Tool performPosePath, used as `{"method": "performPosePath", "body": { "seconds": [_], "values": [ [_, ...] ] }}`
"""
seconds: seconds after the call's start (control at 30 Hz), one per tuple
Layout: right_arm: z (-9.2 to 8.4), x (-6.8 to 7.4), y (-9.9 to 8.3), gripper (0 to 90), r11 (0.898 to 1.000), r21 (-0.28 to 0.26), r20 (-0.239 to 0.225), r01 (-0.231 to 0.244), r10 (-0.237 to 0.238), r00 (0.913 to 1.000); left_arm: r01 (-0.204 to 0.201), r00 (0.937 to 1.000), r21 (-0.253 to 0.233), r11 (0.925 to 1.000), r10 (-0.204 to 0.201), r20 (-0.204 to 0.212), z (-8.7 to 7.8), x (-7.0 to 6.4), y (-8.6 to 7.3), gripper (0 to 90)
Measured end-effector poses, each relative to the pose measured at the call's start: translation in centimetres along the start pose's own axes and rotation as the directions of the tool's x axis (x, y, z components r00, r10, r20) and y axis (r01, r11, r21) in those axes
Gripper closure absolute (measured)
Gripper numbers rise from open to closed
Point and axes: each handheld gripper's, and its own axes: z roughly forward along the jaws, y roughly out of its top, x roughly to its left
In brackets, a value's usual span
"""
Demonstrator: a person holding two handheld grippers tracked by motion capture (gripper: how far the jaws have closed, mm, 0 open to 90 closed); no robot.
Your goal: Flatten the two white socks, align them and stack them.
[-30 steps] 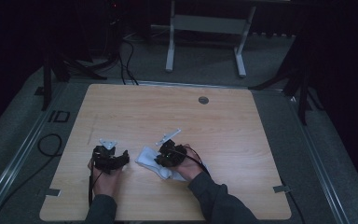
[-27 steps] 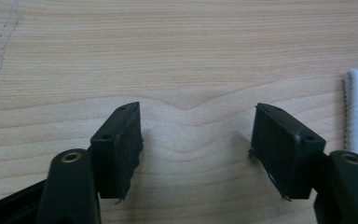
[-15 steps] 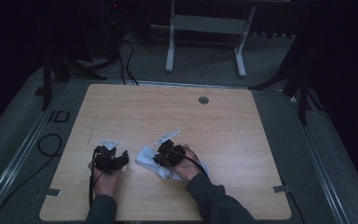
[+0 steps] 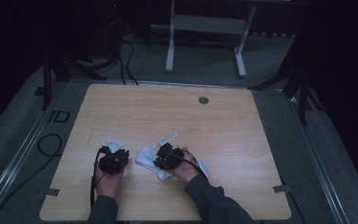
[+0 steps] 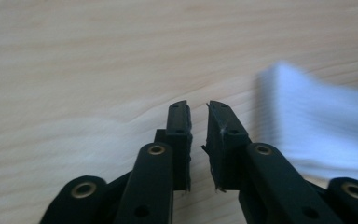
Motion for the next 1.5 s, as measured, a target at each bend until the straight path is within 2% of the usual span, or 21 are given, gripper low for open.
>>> {"method": "performPosePath", "body": {
  "seconds": [0.03,0.13,0.23,0.3,0.37,0.47,0.57,0.63,0.73,0.8,0.93,1.1,1.27,1.3,1.33,1.37,1.47,1.5],
  "values": [
    [0.1,0.0,0.0,80.8,1.000,0.004,-0.003,0.005,-0.005,1.0000,-0.017,0.9991,-0.023,0.9996,0.018,0.039,-0.3,-0.6,0.2,80.2],
    [0.1,0.0,0.0,81.0,1.000,0.007,-0.004,0.016,-0.016,0.9999,-0.057,0.9942,-0.036,0.9977,0.060,0.089,-0.3,-1.8,0.3,80.8],
    [0.1,0.1,0.0,81.2,1.000,0.008,-0.007,0.016,-0.016,0.9999,-0.097,0.9868,-0.057,0.9937,0.103,0.124,-0.3,-2.8,0.3,81.5],
    [0.1,0.2,0.0,81.3,1.000,0.007,-0.010,0.019,-0.019,0.9998,-0.118,0.9817,-0.053,0.9916,0.125,0.144,-0.1,-3.3,0.3,82.1],
    [0.1,0.2,0.0,81.3,1.000,0.011,-0.017,0.026,-0.026,0.9995,-0.132,0.9792,-0.031,0.9908,0.135,0.152,0.2,-3.6,0.2,83.2],
    [0.1,0.1,-0.1,79.8,1.000,0.013,-0.034,0.025,-0.024,0.9991,-0.147,0.9777,0.052,0.9877,0.137,0.159,1.3,-3.8,-0.1,85.5],
    [-0.1,-0.2,-0.1,70.3,1.000,0.004,-0.078,0.010,-0.010,0.9969,-0.143,0.9773,0.057,0.9881,0.132,0.166,1.4,-3.7,-0.1,88.3],
    [-0.8,-0.3,-0.1,68.3,1.000,-0.013,-0.073,0.010,-0.010,0.9973,-0.151,0.9769,0.063,0.9866,0.139,0.162,1.4,-3.8,-0.1,88.8],
    [-2.6,-0.6,-0.1,65.7,0.998,-0.066,-0.082,-0.004,-0.001,0.9967,-0.151,0.9774,0.065,0.9863,0.139,0.159,1.4,-3.8,-0.1,89.0],
    [-4.1,-0.8,-0.2,65.0,0.996,-0.086,-0.067,-0.004,-0.002,0.9978,-0.149,0.9778,0.065,0.9867,0.137,0.158,1.4,-3.9,-0.1,89.0],
    [-6.5,-1.3,-0.8,64.0,0.994,-0.106,0.001,0.014,-0.014,0.9999,-0.144,0.9787,0.065,0.9874,0.132,0.157,1.4,-3.8,-0.1,89.0],
    [-8.3,-2.1,-2.4,62.8,0.995,-0.101,0.087,0.014,-0.005,0.9962,-0.143,0.9791,0.066,0.9875,0.132,0.155,1.4,-3.9,-0.1,89.0],
    [-9.0,-2.8,-4.1,61.9,0.996,-0.087,0.119,-0.024,0.035,0.9923,-0.141,0.9795,0.069,0.9876,0.130,0.154,1.3,-3.9,-0.1,89.0],
    [-9.3,-3.2,-5.0,60.6,0.995,-0.088,0.128,-0.051,0.062,0.9898,-0.141,0.9797,0.069,0.9875,0.130,0.153,1.3,-3.9,-0.1,89.0],
    [-9.3,-3.2,-5.0,60.6,0.995,-0.088,0.128,-0.051,0.062,0.9898,-0.141,0.9797,0.069,0.9875,0.130,0.153,1.3,-3.9,-0.1,89.0],
    [-9.5,-3.7,-6.0,57.3,0.992,-0.093,0.124,-0.087,0.099,0.9874,-0.139,0.9800,0.067,0.9879,0.128,0.152,1.3,-3.9,-0.1,89.0],
    [-9.5,-4.2,-7.2,55.2,0.987,-0.098,0.117,-0.129,0.140,0.9832,-0.143,0.9795,0.069,0.9873,0.131,0.153,1.3,-3.9,-0.1,89.0],
    [-9.5,-4.2,-7.2,55.2,0.987,-0.098,0.117,-0.129,0.140,0.9832,-0.143,0.9795,0.069,0.9873,0.131,0.153,1.3,-3.9,-0.1,89.0]
  ]
}}
